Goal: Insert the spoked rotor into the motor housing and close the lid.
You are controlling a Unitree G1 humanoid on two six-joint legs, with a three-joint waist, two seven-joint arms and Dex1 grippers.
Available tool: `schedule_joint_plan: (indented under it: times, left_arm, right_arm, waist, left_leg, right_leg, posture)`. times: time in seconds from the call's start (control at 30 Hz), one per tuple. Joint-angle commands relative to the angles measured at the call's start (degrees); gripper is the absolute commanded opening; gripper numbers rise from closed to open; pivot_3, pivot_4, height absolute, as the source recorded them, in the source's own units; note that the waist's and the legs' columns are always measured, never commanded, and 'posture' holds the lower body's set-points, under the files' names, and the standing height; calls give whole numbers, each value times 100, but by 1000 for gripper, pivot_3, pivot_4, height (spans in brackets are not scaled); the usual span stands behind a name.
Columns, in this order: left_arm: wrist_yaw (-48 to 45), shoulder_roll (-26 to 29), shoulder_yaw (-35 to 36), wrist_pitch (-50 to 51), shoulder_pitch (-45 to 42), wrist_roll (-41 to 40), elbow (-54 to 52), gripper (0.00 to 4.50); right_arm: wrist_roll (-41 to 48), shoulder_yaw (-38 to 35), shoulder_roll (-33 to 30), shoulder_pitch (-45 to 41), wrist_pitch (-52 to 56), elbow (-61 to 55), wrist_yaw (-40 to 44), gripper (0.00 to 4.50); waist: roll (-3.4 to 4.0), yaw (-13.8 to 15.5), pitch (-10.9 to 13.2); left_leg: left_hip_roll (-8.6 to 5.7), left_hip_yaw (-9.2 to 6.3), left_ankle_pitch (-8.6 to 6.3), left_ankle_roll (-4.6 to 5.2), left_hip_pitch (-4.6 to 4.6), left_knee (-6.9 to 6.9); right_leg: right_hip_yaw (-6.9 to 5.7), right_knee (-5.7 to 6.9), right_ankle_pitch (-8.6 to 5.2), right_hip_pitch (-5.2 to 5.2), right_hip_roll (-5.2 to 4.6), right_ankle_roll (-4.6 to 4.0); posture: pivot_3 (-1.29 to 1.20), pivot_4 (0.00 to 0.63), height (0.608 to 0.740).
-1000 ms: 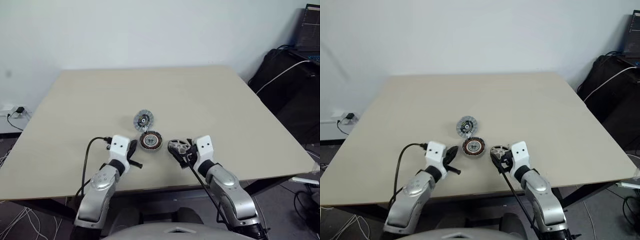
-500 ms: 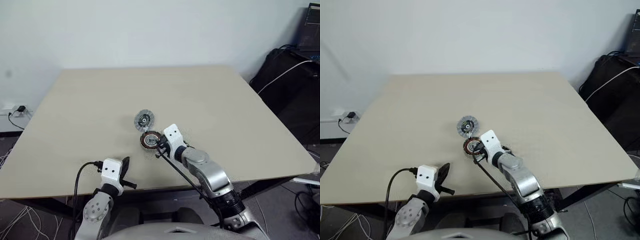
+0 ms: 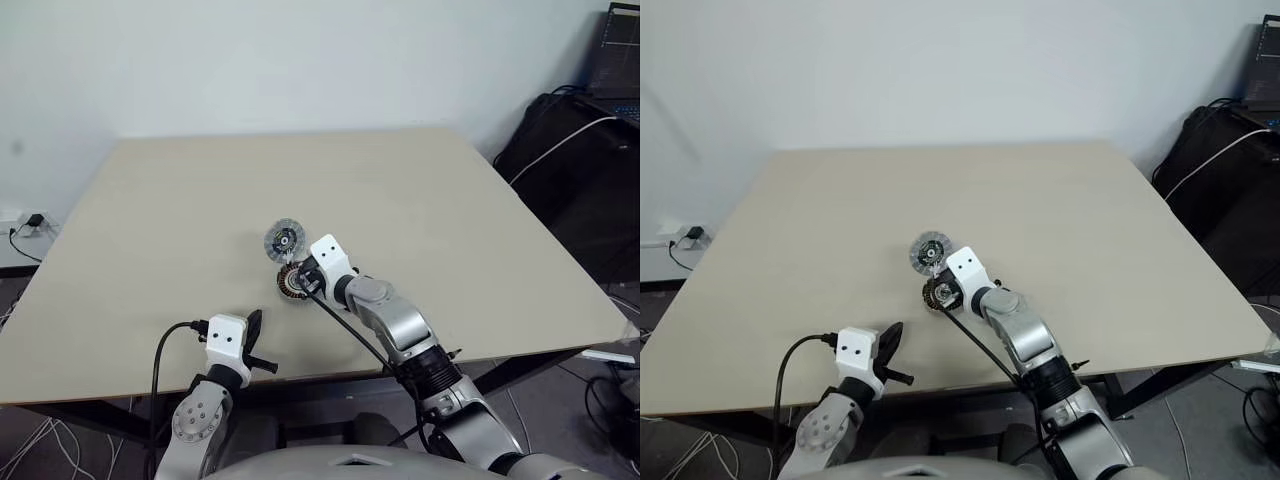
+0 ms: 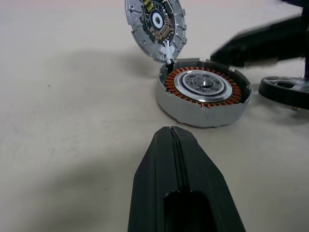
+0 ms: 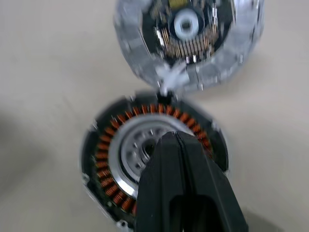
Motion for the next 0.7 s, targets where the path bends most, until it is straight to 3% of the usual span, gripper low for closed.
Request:
schedule_joint_plan:
  times: [0.03, 0.7]
  left_arm:
    - [9, -56, -45, -78, -85, -46, -33, 0]
    - [4, -111, -61, 75, -67, -208, -42, 0]
  right_arm:
    - [-65, -69, 108, -318, -88, 230, 20, 21]
    - [-270, 53, 332, -836, -336, 1118, 450, 21]
  waist:
    - [1, -25, 0]
    - [6, -87, -4]
  left_leg:
    - [0, 0, 0, 0, 0, 0]
    - [0, -1, -8, -16, 1, -3]
  right_leg:
    - [1, 1, 0, 0, 1, 0]
    - [6, 5, 2, -6, -9, -2]
  posture:
    - [0, 0, 740]
    - [0, 0, 740]
